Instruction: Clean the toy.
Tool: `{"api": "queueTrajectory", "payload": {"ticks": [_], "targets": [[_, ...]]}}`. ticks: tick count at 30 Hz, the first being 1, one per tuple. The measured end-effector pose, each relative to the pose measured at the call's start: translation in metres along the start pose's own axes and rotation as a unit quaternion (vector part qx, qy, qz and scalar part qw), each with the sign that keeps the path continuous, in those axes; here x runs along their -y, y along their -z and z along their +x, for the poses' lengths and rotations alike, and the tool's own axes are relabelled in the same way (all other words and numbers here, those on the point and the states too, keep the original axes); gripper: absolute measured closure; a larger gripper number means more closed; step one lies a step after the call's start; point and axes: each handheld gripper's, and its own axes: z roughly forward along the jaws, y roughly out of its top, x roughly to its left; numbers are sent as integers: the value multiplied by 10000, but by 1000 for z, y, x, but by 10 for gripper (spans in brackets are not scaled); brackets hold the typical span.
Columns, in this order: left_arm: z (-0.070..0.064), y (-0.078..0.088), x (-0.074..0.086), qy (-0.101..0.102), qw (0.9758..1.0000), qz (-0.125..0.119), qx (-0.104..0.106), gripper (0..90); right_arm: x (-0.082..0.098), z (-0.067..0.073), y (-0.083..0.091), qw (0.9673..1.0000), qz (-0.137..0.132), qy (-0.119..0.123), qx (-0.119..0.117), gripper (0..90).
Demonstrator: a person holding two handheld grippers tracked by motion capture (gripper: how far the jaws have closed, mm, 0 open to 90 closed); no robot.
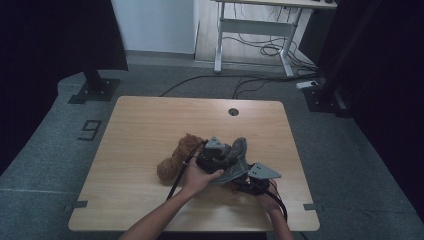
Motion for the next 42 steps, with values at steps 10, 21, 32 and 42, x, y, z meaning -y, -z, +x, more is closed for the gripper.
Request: {"api": "queueTrajectory", "payload": {"ticks": [10, 21, 32, 42], "targets": [[39, 60, 12, 7, 9974, -245, -676, 764, 1, -1, 1, 10000, -28, 12, -30, 414], [91, 108, 34, 778, 9910, -666, -862, 758, 3, -1, 1, 10000, -65, -61, -21, 415], [140, 85, 80, 1622, 9825, -3, -920, 767, 5, -4, 4, 9999, -68, -93, -125, 414], [104, 128, 27, 1128, 9874, -821, -741, 768, 4, -3, 4, 9999, -80, 51, -126, 411]]}}
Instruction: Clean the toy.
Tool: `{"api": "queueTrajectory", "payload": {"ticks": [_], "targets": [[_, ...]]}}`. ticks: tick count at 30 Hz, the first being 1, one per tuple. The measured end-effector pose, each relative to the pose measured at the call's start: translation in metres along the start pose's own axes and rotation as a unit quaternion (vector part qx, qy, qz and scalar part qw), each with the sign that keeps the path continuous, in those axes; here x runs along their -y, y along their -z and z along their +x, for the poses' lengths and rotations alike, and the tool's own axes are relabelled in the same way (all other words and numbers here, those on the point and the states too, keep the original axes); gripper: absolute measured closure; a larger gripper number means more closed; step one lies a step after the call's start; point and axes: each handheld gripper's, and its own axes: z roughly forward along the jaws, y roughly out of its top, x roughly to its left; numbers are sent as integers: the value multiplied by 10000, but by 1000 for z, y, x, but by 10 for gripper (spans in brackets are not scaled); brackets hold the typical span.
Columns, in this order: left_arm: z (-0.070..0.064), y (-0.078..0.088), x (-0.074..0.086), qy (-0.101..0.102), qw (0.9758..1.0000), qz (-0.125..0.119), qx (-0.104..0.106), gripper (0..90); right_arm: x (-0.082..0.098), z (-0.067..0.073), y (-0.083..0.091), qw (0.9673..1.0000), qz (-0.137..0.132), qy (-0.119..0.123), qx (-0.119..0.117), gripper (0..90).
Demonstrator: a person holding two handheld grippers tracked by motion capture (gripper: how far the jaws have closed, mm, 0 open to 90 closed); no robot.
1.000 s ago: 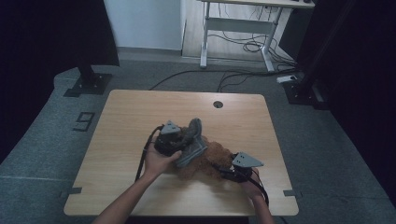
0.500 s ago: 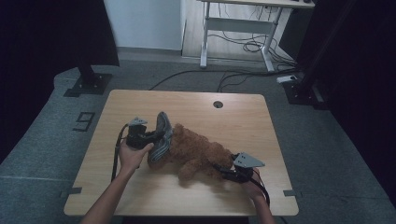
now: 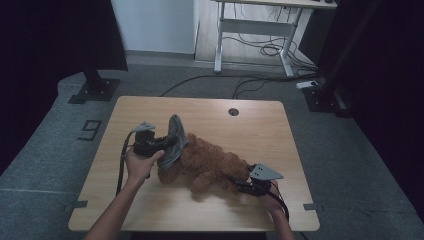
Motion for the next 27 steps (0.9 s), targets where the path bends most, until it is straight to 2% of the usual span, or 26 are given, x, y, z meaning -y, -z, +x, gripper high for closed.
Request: {"api": "queueTrajectory", "payload": {"ticks": [2, 4, 5, 7, 8, 10, 12, 14, 18, 22, 24, 27], "targets": [[-18, -2, -13, -84, 9995, -91, 280, 768, 0, 0, 0, 10000, 5, 16, 3, 411], [-36, -12, -24, -245, 9986, -49, 470, 767, -1, 1, 0, 10000, 19, 48, 0, 409], [-48, -22, -29, -408, 9979, 49, 508, 766, -1, 1, 0, 10000, 27, 47, 9, 408], [-63, -38, -31, -546, 9968, 220, 547, 765, -1, 1, 0, 10000, 22, 39, 15, 402], [-69, -48, -31, -583, 9960, 329, 585, 764, -1, 1, 0, 10000, 25, 43, 13, 399], [-75, -68, -26, -521, 9945, 558, 712, 762, -1, 1, 0, 10000, 25, 59, 1, 393], [-75, -87, -15, -486, 9930, 840, 679, 761, -1, 0, 1, 10000, 34, 79, -10, 387], [-70, -94, -8, -443, 9928, 900, 649, 761, 0, 0, 0, 10000, 37, 42, -20, 380], [-57, -89, -2, -270, 9938, 849, 661, 765, 0, 0, -1, 10000, 31, -5, -30, 365], [-54, -82, 5, -273, 9942, 806, 658, 768, -2, 2, -3, 10000, 57, -26, -7, 326], [-55, -80, 10, -324, 9946, 761, 629, 769, -3, 5, -4, 9999, 85, -46, 42, 277], [-55, -77, 14, -356, 9951, 686, 613, 769, -5, 8, -5, 9992, 194, -299, 182, 164]]}}
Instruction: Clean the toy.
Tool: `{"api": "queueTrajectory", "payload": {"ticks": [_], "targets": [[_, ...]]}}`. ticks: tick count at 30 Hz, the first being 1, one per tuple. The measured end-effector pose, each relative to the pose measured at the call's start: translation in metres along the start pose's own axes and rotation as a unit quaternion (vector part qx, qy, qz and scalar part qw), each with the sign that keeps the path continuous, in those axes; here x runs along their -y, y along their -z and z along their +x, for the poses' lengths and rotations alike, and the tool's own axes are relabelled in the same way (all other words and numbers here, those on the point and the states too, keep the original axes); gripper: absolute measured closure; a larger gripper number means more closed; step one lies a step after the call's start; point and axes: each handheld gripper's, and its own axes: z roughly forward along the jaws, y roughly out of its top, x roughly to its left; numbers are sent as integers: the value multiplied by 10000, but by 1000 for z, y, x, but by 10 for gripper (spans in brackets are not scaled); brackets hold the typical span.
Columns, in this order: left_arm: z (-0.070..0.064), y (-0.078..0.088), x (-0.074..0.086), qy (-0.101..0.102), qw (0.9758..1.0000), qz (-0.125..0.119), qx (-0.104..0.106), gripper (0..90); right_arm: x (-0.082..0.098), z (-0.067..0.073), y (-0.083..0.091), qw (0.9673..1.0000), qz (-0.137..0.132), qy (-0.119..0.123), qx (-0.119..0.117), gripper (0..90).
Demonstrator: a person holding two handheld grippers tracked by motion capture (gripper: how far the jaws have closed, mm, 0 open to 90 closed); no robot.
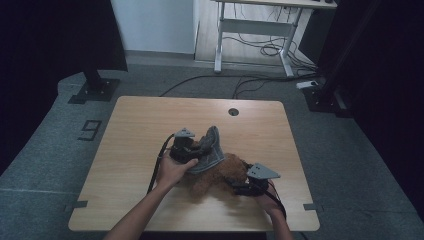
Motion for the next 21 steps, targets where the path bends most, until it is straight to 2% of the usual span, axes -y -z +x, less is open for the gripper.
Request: {"api": "queueTrajectory", "payload": {"ticks": [2, 7, 9, 14, 17, 21], "targets": [[0, 1, 2, 6, 10000, -44, 32, 769, -1, 1, -1, 9997, 117, -202, 47, 130], [-1, 4, 6, 12, 9999, -89, 63, 770, -4, 0, -3, 9977, 447, -490, 162, 65], [-1, 6, 8, 39, 9998, -127, 115, 770, -3, -2, -4, 9957, 586, -703, 106, 49], [-2, 12, 14, 98, 9994, -200, 259, 770, -2, -5, -6, 9925, 796, -923, -18, 47], [-5, 13, 11, 145, 9994, -163, 276, 768, -2, -6, -6, 9920, 870, -910, -129, 133], [-22, 9, -3, -55, 9997, -98, 227, 766, -4, -6, -3, 9937, 815, -737, -201, 251]]}}
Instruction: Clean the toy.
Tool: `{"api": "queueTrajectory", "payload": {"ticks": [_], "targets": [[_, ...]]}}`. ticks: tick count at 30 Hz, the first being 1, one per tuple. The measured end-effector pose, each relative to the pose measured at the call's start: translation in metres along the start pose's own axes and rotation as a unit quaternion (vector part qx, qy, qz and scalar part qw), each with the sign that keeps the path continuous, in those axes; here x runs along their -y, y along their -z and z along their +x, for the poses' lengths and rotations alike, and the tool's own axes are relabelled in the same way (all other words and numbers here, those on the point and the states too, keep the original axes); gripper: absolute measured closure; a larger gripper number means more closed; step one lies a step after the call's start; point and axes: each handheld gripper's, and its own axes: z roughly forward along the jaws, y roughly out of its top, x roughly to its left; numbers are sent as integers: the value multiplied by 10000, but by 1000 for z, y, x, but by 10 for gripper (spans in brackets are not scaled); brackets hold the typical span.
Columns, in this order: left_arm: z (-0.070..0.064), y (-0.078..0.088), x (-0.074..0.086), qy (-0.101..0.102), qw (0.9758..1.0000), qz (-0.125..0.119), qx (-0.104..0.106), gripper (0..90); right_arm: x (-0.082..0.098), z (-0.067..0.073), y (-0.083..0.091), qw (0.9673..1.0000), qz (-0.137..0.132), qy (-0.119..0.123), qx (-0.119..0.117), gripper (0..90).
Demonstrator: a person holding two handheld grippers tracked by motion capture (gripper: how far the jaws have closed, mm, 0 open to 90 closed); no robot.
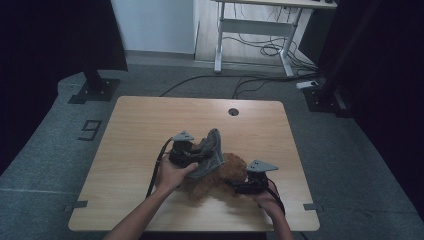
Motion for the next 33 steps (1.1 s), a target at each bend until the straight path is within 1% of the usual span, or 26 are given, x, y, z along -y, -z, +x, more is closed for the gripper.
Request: {"api": "queueTrajectory", "payload": {"ticks": [1, 2, 4, 5, 6, 7, 9, 10, 11, 12, 14, 15, 18, 20, 21, 23, 24, 25, 26, 28, 29, 31, 32, 33], "targets": [[-8, -5, -5, -79, 9999, 28, 61, 766, 0, 1, 0, 10000, -44, 72, 20, 269], [-13, -8, -7, -116, 9998, 40, 127, 766, -1, 2, 1, 9998, -81, 176, 43, 284], [-27, -20, -14, -202, 9992, 79, 330, 766, -2, 5, 1, 9994, -98, 321, 75, 309], [-38, -29, -16, -280, 9987, 119, 399, 766, -3, 6, 1, 9992, -101, 381, 96, 316], [-44, -34, -18, -350, 9983, 161, 441, 765, -3, 7, 2, 9989, -114, 439, 126, 321], [-54, -44, -19, -461, 9977, 217, 458, 765, -4, 8, 2, 9987, -120, 470, 149, 324], [-65, -58, -18, -643, 9965, 358, 383, 764, -4, 9, 2, 9985, -141, 494, 180, 326], [-68, -66, -15, -698, 9960, 445, 330, 763, -4, 10, 3, 9984, -152, 516, 195, 327], [-67, -73, -12, -688, 9959, 501, 310, 761, -4, 10, 3, 9981, -165, 553, 207, 327], [-65, -78, -9, -633, 9962, 522, 291, 761, -4, 11, 3, 9981, -152, 571, 195, 327], [-58, -80, -4, -526, 9969, 473, 332, 765, -2, 10, 3, 9979, -130, 605, 194, 327], [-54, -77, -3, -465, 9974, 428, 340, 766, -1, 10, 3, 9980, -142, 592, 191, 331], [-46, -66, -5, -423, 9983, 330, 234, 767, -1, 9, 3, 9977, -173, 632, 188, 338], [-40, -54, -7, -501, 9984, 267, -54, 768, -1, 10, 2, 9977, -189, 621, 180, 338], [-34, -46, -8, -561, 9976, 257, -299, 768, -1, 9, 3, 9977, -186, 621, 182, 338], [-25, -34, -8, -672, 9955, 245, -628, 768, 0, 8, 4, 9979, -190, 597, 175, 338], [-18, -26, -8, -644, 9953, 213, -697, 768, 0, 7, 4, 9980, -201, 575, 158, 338], [-10, -17, -7, -550, 9958, 155, -722, 768, 0, 7, 4, 9980, -203, 569, 157, 338], [-3, -8, -6, -478, 9957, 73, -784, 768, 0, 7, 3, 9981, -206, 561, 168, 338], [12, 12, -5, -364, 9948, -84, -952, 768, 1, 5, 3, 9984, -207, 504, 177, 338], [22, 24, -3, -265, 9942, -149, -1034, 768, 1, 4, 3, 9985, -209, 483, 170, 338], [38, 38, 2, 5, 9955, -191, -932, 766, 2, 3, 3, 9985, -237, 469, 180, 336], [45, 43, 7, 172, 9958, -225, -868, 764, 2, 3, 3, 9984, -243, 469, 186, 336], [51, 47, 12, 289, 9958, -228, -834, 762, 2, 4, 3, 9982, -262, 505, 200, 335]]}}
